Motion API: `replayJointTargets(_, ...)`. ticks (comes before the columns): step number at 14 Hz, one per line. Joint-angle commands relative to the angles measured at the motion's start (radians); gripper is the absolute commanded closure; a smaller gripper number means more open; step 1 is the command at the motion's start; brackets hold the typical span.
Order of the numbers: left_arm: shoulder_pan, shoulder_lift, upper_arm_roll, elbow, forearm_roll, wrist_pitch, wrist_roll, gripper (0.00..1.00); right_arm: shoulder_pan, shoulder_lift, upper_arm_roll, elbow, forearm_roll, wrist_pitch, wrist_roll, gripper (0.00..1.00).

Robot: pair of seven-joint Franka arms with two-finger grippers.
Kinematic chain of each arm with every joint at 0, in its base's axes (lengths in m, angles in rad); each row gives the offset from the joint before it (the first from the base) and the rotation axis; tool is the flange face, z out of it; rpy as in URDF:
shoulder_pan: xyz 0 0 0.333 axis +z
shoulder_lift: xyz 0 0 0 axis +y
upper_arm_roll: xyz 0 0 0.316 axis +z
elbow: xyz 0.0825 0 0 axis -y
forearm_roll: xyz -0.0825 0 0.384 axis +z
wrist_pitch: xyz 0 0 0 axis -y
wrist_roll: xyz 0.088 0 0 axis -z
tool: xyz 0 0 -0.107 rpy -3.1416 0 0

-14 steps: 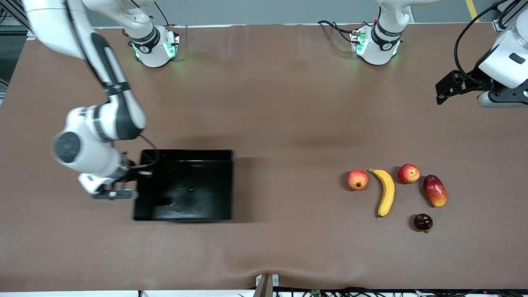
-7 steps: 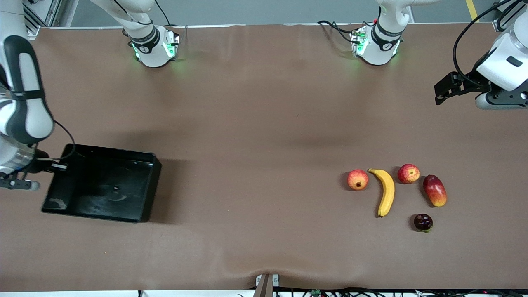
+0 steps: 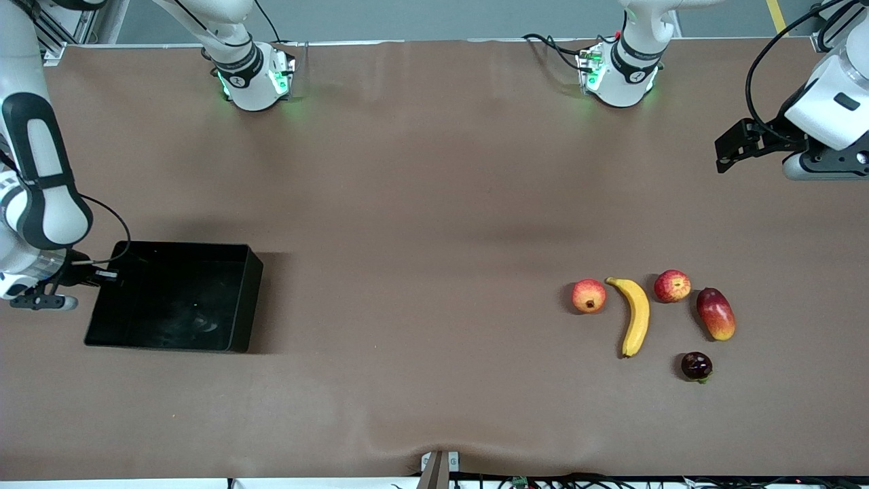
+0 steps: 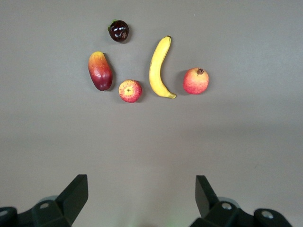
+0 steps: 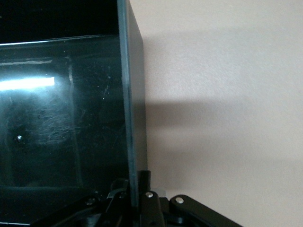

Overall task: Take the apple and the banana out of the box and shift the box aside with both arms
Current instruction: 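Drag the black box with the right gripper away from the fruits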

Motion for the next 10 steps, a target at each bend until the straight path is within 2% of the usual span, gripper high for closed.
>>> replayJointTargets(1,0.003,-0.013,0.005,-0.006,-0.012,-0.005,0.001,0.00,-0.016,0.009,0.023,0.044,0.034,-0.005,-0.040,1.00)
replayJointTargets(4,0.003,-0.013,0.006,-0.006,-0.012,-0.005,0.001,0.00,-0.012,0.009,0.020,0.040,0.031,-0.001,0.068,1.00)
replayJointTargets(10,0.001,-0.013,0.006,-0.006,-0.012,-0.005,-0.005,0.00,-0.012,0.010,0.018,0.018,0.030,-0.003,0.124,1.00)
